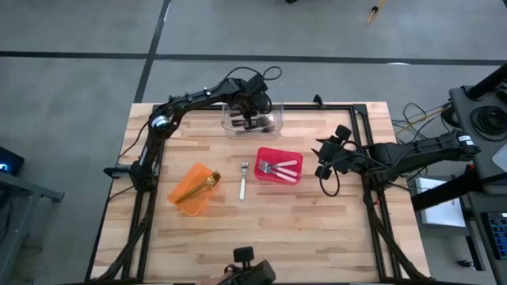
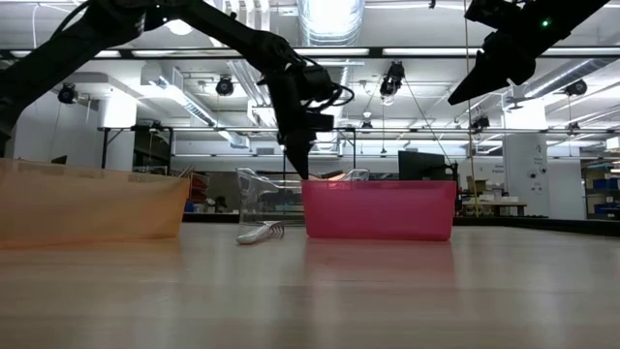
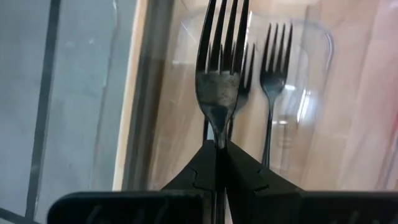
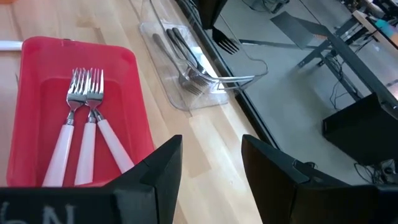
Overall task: Sort silverware by color (type)
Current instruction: Put the black fork into the transparent bin
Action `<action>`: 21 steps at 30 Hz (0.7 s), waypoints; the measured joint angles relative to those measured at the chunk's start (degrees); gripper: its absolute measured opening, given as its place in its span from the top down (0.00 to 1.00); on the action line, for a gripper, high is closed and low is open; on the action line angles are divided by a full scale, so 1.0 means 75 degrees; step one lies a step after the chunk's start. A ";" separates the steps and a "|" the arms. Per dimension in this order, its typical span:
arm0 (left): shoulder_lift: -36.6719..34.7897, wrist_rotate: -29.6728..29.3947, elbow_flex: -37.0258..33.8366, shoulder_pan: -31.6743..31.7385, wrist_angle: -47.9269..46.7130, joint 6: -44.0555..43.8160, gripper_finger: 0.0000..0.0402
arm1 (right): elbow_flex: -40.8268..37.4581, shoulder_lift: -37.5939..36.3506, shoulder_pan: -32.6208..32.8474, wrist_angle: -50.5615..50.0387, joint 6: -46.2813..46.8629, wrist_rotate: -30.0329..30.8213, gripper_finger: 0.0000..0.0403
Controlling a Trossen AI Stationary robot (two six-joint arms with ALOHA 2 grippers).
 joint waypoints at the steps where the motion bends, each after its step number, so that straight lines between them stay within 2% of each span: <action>1: -0.0001 0.0000 0.0000 0.0003 -0.0076 0.0055 1.00 | 0.0000 0.0000 0.0000 0.0001 0.0006 0.0000 0.61; 10: -0.0008 0.0001 -0.0007 0.0011 -0.0766 0.0404 1.00 | 0.0000 0.0000 0.0000 0.0012 0.0139 -0.0003 0.61; 21: 0.0024 0.0408 -0.0015 0.0008 0.0018 0.0460 1.00 | 0.0006 0.0000 0.0000 0.0044 0.0089 0.0000 0.61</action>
